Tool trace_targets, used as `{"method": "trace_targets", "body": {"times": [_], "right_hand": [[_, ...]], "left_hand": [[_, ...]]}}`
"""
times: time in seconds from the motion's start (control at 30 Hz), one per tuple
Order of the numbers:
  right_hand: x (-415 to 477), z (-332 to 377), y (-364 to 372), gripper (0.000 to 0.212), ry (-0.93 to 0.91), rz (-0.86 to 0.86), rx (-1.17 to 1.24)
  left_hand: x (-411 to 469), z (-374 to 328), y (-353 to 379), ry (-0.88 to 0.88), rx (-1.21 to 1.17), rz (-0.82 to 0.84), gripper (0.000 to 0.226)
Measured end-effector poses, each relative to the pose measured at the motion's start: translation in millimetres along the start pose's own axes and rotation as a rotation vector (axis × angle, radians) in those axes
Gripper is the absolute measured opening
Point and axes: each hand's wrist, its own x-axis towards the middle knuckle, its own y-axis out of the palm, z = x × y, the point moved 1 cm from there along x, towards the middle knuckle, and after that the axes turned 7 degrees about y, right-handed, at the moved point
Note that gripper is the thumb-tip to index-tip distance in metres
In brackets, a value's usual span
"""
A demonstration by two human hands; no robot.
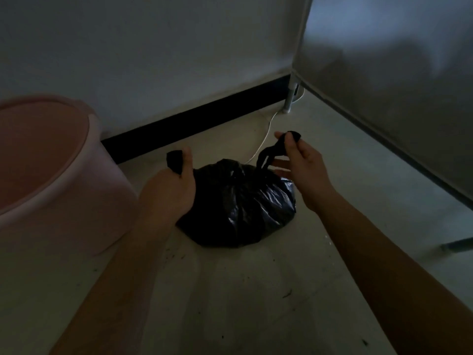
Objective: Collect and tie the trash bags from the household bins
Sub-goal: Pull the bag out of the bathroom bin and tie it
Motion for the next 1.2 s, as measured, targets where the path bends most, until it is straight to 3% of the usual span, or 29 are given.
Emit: {"method": "trace_targets", "body": {"times": [0.1,0.17,0.27,0.33,0.4,0.53,0.6,0.67,0.8,0.87,0.97,1.07,1.13,1.2], "right_hand": [[2.1,-11.3,6.8,0.043,-0.04,0.018,-0.381],[6.3,-27.5,4.9,0.063,0.068,0.037,-0.534],[12.0,-50.7,0.7,0.092,0.206,0.001,-0.639],[13.6,-56.9,0.4,0.081,0.193,-0.03,-0.723],[15.9,-61.0,0.9,0.076,0.134,-0.065,-0.772],[16.4,-66.9,5.6,0.04,-0.185,-0.233,-0.768],[11.8,-59.3,11.6,0.022,-0.322,-0.24,-0.629],[4.6,-46.8,18.4,0.015,-0.278,-0.189,-0.417],[-2.0,-34.8,26.0,0.016,-0.222,-0.202,-0.217],[-2.3,-37.2,27.7,0.018,-0.19,-0.185,-0.244],[0.1,-58.3,25.3,0.025,-0.066,-0.079,-0.444],[-7.7,-71.9,25.0,0.027,-0.034,0.026,-0.622],[-10.9,-69.8,30.6,0.026,-0.104,0.061,-0.67],[-11.2,-63.1,37.1,0.026,-0.164,0.041,-0.679]], "left_hand": [[-1.2,-7.5,-2.7,-0.081,-0.066,0.014,0.099],[-1.7,-11.7,-1.8,-0.122,-0.23,0.058,0.091],[-0.7,-8.8,2.3,-0.026,-0.352,0.16,0.044],[-1.7,-6.2,6.1,0.014,-0.386,0.282,0.019],[-1.3,1.0,16.1,0.06,-0.314,0.287,0.018],[-2.4,1.4,34.3,0.337,-0.099,0.037,0.019],[-3.9,-10.7,35.4,0.519,-0.139,-0.097,0.019],[-6.9,-26.1,34.3,0.571,-0.297,-0.171,0.021],[-7.3,-46.8,37.0,0.316,-0.798,-0.063,0.028],[2.0,-39.3,44.8,0.105,-0.868,-0.007,0.027],[4.9,-7.4,63.8,-0.145,-0.731,0.128,0.031],[-4.9,22.5,76.7,-0.263,-0.569,0.241,0.041],[-6.5,25.9,78.1,-0.238,-0.483,0.181,0.043],[-4.3,17.2,74.3,-0.142,-0.377,0.001,0.039]]}}
